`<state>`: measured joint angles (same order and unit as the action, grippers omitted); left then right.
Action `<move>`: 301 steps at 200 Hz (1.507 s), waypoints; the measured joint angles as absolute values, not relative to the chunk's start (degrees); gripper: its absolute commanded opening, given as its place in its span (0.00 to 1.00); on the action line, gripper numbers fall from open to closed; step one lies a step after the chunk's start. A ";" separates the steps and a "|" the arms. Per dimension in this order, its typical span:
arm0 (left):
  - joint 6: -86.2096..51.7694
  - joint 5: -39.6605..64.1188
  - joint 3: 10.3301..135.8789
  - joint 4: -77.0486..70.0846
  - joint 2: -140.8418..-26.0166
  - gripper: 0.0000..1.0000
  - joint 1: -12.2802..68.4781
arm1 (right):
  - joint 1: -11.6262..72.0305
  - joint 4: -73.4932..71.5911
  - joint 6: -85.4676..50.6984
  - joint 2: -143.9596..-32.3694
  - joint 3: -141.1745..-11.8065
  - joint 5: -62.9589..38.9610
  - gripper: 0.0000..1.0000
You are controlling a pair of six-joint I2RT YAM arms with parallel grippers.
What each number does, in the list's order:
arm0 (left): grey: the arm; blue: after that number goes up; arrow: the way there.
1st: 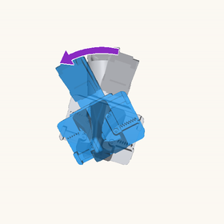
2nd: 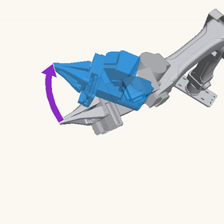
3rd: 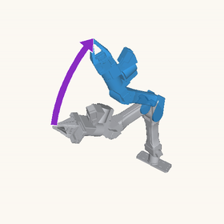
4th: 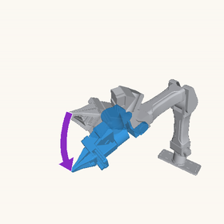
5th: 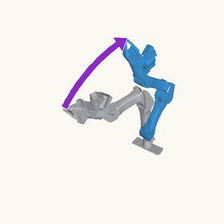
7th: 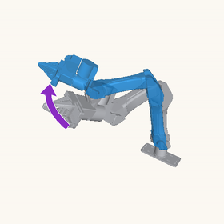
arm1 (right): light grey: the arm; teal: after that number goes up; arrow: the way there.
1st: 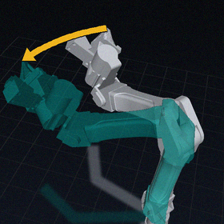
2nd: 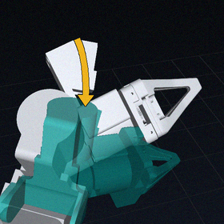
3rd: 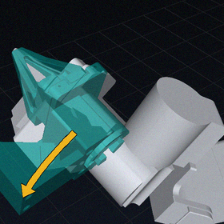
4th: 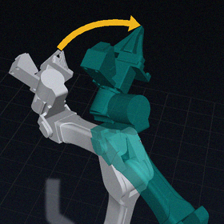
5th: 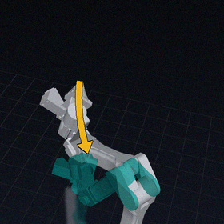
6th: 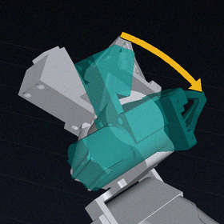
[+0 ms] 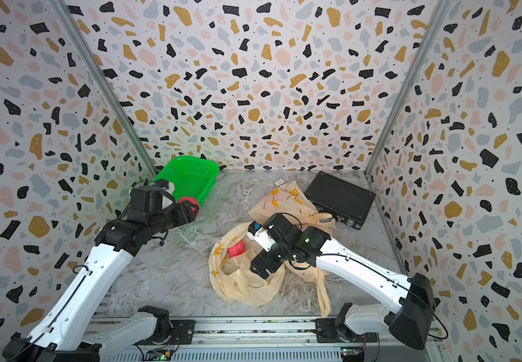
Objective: Untie the knot of a plastic bag & take out the apple
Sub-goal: Place the apple in the basket.
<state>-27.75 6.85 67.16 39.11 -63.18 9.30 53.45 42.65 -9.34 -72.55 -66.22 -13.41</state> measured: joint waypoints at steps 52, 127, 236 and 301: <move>-23.16 18.35 72.18 35.11 -78.48 0.59 -5.19 | 49.28 43.33 -11.35 -73.93 -72.79 -12.03 1.00; -19.59 21.96 82.32 27.70 -95.94 0.61 -11.90 | 45.78 43.31 -11.57 -82.63 -78.26 -11.94 1.00; -19.22 19.88 83.77 16.14 -114.69 0.68 -11.84 | 42.15 43.33 -11.44 -88.05 -81.30 -12.60 1.00; -18.59 18.48 83.44 14.39 -114.72 0.85 -10.85 | 41.12 43.40 -11.16 -90.11 -81.93 -13.87 1.00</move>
